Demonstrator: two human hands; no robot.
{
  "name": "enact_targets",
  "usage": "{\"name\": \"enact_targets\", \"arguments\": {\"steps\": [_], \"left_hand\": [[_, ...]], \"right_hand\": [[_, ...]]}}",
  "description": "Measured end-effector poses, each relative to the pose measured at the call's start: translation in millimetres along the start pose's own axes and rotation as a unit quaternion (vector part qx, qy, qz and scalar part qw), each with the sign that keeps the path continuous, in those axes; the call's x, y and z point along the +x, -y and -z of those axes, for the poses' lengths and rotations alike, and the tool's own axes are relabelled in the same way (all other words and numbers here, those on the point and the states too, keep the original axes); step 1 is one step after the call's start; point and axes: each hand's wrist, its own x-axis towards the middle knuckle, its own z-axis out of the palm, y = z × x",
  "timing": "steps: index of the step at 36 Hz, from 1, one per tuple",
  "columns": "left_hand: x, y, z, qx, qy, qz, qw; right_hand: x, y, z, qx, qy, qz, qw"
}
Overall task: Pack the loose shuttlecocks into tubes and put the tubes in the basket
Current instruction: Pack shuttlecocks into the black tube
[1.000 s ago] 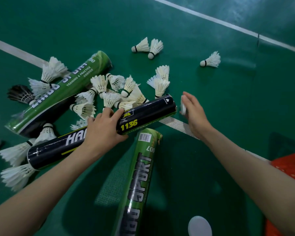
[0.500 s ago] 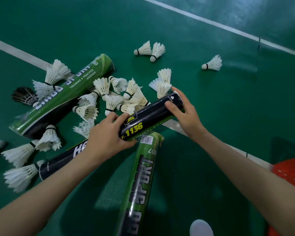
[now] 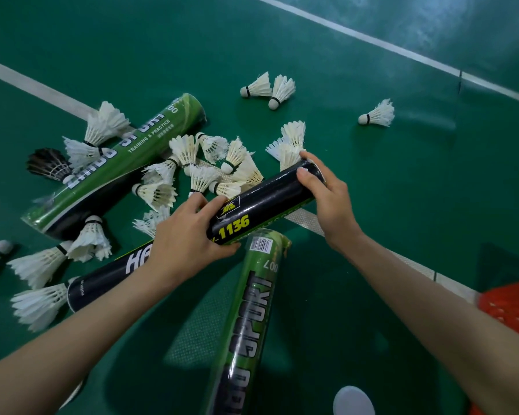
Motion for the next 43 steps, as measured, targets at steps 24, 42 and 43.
{"name": "enact_targets", "arguments": {"steps": [24, 42, 43], "left_hand": [[23, -56, -13, -0.089, 0.132, 0.079, 0.984], [20, -49, -6, -0.059, 0.183, 0.092, 0.977], [22, -44, -4, -0.052, 0.181, 0.098, 0.977]], "right_hand": [[22, -13, -5, 0.024, -0.119, -0.112, 0.986], [40, -23, 27, -0.082, -0.073, -0.115, 0.987], [43, -25, 26, -0.114, -0.066, -0.117, 0.984]]}}
